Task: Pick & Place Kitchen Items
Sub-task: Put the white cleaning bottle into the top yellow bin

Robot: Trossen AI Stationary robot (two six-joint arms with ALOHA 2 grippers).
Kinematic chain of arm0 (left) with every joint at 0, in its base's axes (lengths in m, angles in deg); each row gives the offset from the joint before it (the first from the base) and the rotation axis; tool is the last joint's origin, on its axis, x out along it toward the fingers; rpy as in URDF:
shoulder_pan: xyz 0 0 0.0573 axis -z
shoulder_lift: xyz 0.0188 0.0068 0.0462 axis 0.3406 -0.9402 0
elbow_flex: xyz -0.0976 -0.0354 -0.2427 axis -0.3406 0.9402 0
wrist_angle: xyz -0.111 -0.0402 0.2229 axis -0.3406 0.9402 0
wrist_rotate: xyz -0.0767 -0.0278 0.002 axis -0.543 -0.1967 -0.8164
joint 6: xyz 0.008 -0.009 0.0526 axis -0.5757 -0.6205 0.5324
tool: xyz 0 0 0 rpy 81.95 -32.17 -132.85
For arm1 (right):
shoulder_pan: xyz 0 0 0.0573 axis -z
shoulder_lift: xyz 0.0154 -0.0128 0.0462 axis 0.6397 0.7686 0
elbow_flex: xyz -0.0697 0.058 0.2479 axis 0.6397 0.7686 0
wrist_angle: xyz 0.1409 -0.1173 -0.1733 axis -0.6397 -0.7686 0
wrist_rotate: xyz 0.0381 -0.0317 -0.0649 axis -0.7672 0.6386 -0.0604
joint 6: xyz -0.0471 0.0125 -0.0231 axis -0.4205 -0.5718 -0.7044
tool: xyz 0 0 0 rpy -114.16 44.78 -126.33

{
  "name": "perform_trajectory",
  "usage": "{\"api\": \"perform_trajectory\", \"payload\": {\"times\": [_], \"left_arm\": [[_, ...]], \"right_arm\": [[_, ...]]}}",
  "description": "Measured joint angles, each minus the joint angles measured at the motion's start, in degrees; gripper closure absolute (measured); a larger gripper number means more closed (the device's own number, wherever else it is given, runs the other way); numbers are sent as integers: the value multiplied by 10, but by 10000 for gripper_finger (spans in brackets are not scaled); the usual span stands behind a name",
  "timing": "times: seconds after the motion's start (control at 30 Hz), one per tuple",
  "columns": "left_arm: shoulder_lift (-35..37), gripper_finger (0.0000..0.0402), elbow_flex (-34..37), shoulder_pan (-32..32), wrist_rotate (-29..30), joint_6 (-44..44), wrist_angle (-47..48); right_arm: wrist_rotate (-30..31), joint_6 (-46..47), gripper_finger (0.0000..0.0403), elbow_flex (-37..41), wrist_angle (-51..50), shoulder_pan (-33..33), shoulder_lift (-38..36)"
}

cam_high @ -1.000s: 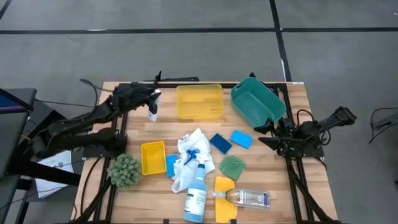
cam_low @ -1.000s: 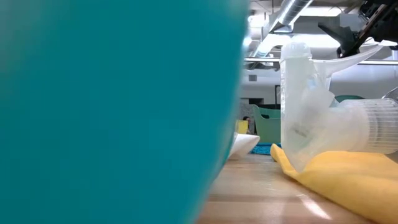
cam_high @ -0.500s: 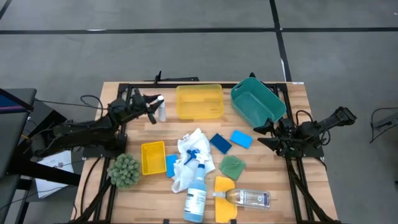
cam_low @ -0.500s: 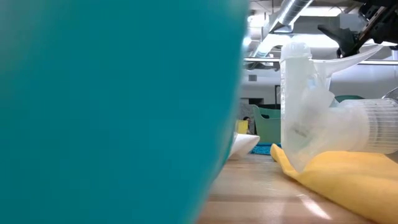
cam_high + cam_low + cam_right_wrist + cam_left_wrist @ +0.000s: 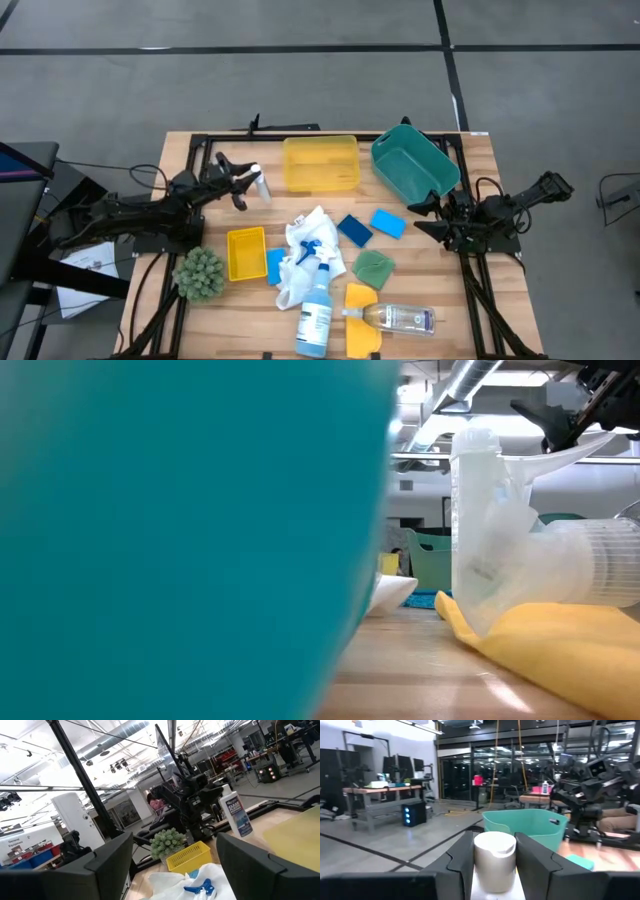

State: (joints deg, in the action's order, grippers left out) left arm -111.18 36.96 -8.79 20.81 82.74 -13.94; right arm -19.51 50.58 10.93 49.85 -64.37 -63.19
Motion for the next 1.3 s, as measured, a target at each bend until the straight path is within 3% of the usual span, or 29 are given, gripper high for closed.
{"api": "perform_trajectory", "payload": {"times": [0.67, 1.3], "left_arm": [[-99, 295, 0, 55, -29, -6, -42], [-233, 295, 0, 144, -24, -16, -233]], "right_arm": [[0, -1, 125, 0, 0, 4, 0], [0, -1, 125, 0, 0, 4, 0]]}}
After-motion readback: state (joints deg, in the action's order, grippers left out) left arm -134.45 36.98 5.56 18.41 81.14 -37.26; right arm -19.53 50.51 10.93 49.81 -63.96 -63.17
